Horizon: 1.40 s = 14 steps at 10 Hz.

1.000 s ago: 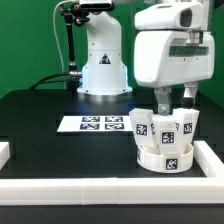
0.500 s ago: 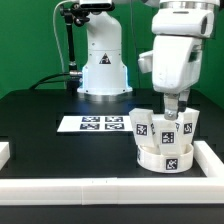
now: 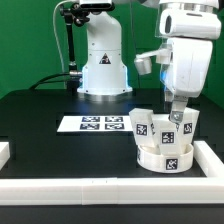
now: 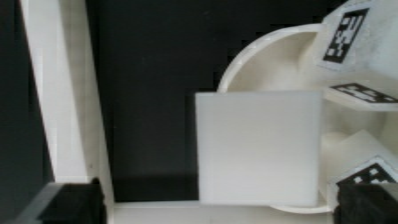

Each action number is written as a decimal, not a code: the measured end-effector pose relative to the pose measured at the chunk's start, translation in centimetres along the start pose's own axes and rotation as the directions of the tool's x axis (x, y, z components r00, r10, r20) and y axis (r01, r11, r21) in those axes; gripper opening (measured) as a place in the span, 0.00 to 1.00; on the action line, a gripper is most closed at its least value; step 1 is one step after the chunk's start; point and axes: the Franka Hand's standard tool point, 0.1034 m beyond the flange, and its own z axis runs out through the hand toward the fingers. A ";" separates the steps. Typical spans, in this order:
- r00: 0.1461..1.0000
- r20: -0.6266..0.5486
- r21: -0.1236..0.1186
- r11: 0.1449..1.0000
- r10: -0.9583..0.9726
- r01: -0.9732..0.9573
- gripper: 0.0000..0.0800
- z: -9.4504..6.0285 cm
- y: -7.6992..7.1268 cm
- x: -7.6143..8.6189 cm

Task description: Assemble stool

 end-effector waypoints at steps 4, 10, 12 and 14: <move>1.000 0.006 0.014 1.000 -0.001 0.001 0.60 0.9 -0.4 -0.1; 0.977 0.009 0.017 0.977 0.212 -0.212 0.42 0.9 -0.4 -0.2; 0.920 0.017 0.021 0.920 0.391 -0.392 0.42 0.9 -0.6 -0.1; 0.813 0.023 0.032 0.813 0.581 -0.582 0.42 0.9 -0.7 -0.1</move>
Offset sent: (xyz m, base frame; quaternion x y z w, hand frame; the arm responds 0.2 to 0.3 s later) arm 0.0007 0.0030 -0.0066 0.0053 0.0034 -0.0053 1.0000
